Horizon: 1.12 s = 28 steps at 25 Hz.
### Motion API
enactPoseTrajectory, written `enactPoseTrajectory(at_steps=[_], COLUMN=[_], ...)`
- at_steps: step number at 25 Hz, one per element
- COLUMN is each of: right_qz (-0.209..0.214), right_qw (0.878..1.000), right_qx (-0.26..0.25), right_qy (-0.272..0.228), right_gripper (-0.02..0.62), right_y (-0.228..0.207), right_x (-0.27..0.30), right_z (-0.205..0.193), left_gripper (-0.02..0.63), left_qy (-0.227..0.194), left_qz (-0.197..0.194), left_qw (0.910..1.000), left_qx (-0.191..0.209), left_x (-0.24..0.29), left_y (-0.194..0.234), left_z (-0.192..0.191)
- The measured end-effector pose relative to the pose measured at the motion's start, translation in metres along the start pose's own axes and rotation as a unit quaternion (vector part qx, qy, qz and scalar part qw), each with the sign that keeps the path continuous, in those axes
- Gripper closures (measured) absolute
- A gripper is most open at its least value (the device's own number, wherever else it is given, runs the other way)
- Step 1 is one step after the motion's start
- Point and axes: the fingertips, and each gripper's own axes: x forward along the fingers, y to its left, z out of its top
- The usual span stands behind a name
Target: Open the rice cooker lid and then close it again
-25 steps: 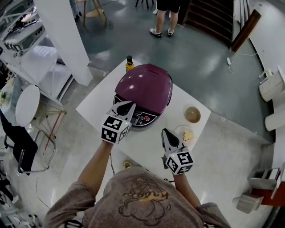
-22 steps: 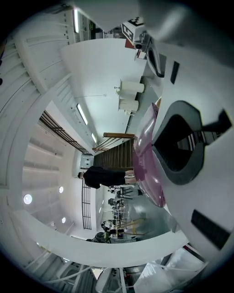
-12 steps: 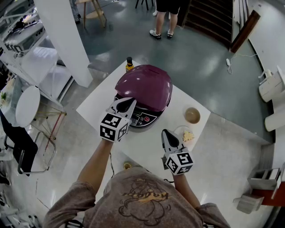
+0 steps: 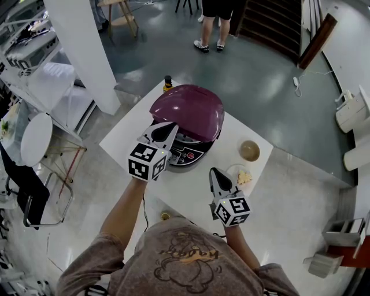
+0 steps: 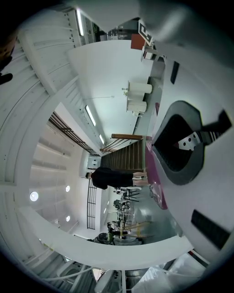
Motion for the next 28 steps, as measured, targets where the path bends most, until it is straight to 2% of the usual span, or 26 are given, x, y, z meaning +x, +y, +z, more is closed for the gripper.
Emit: enactPoseTrajectory(at_steps=[11,20,28], right_qz=[-0.002,-0.009,-0.013], right_qw=[1.000,1.000,1.000], right_qx=[0.000,0.003,0.004], right_qy=[0.000,0.001,0.001], right_gripper=[0.594,0.594,0.594], right_y=[-0.001,-0.007,-0.008], right_x=[0.003,0.006,0.005], right_z=[-0.003,0.002,-0.003], left_gripper=[0.586,0.585,0.584], left_qy=[-0.028,-0.004,0.004], left_qz=[-0.011,-0.028,-0.026], left_qw=[0.9995,0.9995,0.9995], left_qx=[-0.009,-0.017,-0.020], left_x=[0.001,0.014,0.015], left_y=[0.002,-0.002,0.001], left_z=[0.017,0.002,-0.009])
